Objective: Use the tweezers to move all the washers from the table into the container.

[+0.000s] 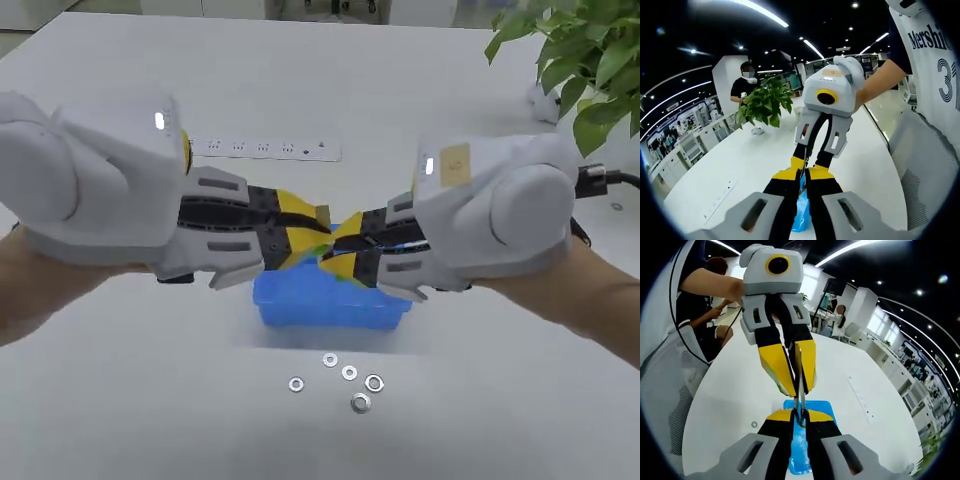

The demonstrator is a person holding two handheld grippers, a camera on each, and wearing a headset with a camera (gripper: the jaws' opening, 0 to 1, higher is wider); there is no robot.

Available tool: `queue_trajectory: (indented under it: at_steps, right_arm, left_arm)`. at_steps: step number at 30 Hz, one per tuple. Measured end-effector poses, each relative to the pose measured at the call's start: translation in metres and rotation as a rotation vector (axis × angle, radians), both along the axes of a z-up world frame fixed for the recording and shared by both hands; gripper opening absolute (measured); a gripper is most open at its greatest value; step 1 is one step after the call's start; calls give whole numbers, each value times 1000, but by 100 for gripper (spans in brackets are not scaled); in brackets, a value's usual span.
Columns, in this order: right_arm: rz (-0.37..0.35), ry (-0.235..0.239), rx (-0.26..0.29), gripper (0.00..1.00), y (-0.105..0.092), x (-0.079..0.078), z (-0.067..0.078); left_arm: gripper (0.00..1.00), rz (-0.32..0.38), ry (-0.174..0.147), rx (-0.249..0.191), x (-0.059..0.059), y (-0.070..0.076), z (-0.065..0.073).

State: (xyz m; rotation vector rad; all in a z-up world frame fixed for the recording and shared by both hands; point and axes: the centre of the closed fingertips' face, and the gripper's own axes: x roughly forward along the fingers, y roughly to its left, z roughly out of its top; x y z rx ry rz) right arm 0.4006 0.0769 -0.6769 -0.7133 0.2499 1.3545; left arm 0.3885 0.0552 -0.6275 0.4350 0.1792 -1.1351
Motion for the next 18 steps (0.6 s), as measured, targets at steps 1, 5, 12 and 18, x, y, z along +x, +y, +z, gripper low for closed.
queue_trajectory:
  at_steps: [1,5,12,18]
  right_arm:
    - [0,-1,-3,10,0,2,-1]
    - [-3,-2,-9,10,1,11,-4]
    - [-18,8,-4,10,2,22,-11]
    - [-26,19,-7,10,1,30,-18]
  left_arm:
    - [9,3,-3,4,3,0,-1]
    - [9,22,2,2,12,2,-4]
    - [9,31,18,-16,24,2,-9]
    - [9,35,19,-36,34,0,-11]
